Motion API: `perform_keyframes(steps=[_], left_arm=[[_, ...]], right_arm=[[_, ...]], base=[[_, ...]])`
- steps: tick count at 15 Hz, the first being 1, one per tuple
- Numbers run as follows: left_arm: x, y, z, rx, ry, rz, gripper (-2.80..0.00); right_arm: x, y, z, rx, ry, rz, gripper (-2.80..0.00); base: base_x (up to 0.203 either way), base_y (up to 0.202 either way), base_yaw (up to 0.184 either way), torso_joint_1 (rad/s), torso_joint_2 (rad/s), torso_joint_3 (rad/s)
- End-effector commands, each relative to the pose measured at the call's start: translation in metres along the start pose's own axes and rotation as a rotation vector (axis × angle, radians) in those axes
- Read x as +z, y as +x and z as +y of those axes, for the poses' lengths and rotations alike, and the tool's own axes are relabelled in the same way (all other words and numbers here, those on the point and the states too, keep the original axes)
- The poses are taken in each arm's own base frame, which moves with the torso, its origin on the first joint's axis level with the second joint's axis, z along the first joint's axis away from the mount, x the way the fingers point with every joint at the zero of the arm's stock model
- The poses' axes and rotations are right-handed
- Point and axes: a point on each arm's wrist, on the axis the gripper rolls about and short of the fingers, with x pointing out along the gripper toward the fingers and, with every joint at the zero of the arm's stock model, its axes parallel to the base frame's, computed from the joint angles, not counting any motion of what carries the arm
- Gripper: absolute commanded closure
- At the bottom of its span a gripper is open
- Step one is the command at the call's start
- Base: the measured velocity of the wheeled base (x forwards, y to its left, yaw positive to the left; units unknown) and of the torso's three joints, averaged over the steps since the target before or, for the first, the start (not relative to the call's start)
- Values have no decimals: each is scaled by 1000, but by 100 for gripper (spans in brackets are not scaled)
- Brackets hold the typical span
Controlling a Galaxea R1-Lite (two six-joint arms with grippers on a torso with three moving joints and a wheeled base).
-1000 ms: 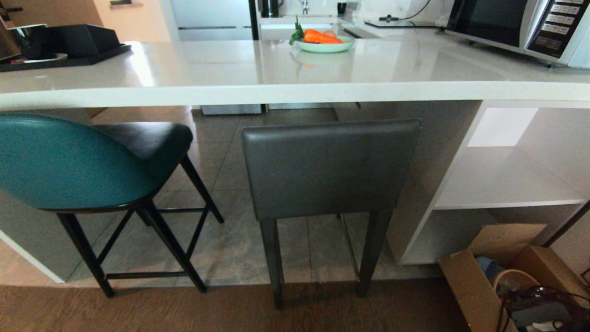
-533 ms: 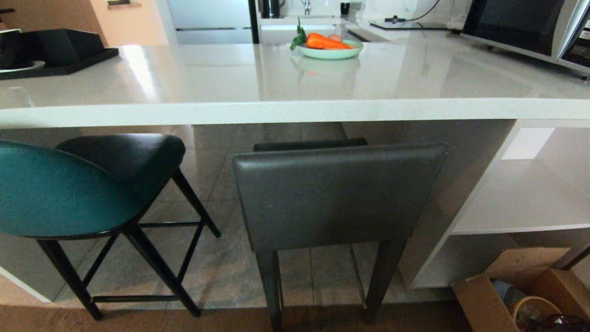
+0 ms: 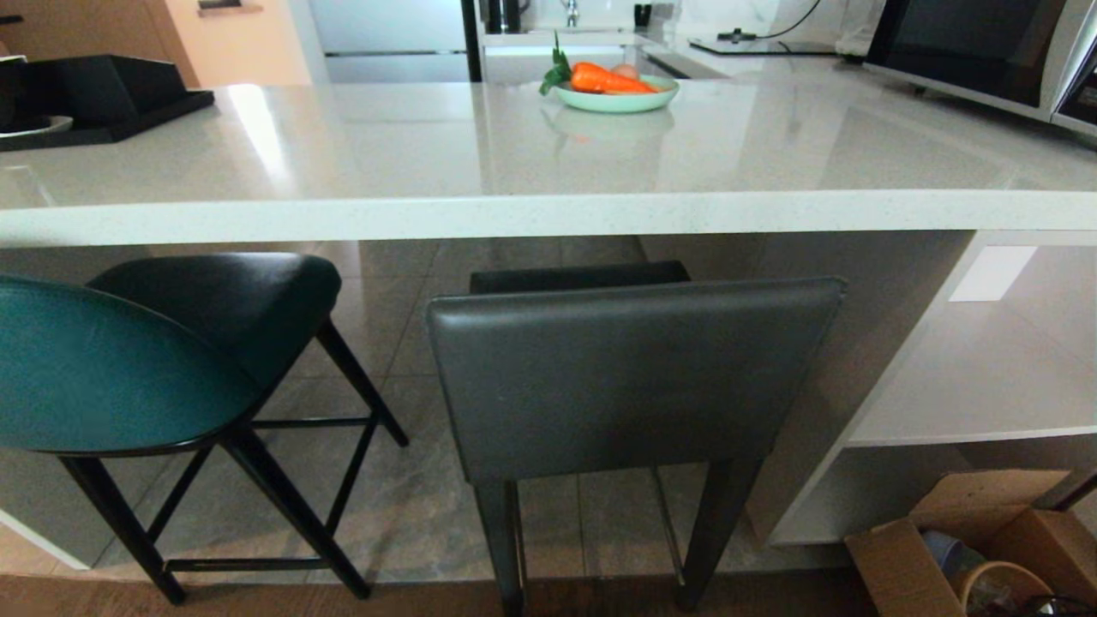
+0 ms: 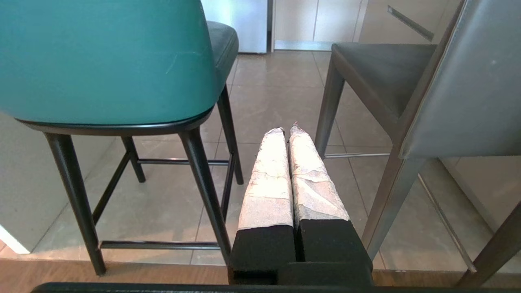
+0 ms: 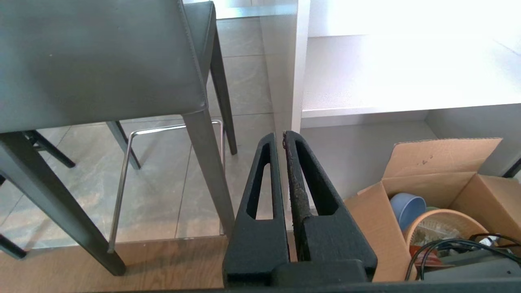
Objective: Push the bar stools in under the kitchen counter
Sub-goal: Pull the gray chair out from under the dining table
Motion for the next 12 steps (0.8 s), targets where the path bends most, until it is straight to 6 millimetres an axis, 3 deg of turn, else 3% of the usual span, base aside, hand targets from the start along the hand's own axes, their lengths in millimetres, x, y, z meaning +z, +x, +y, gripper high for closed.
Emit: perform_keyframes(steps=[1,10,12], left_arm=[[-11,1,0,2,1,38,0],[-12,1,0,5,4,40,0],[-12,1,0,2,2,40,0]], right_arm=[[-6,1,0,0,-2,22,0],[-6,1,0,-3,-2,21,0],[9,-2,0,2,4,-6,0]], base=[[0,0,0,0,0,0],[0,0,0,0,0,0],[0,0,0,0,0,0]])
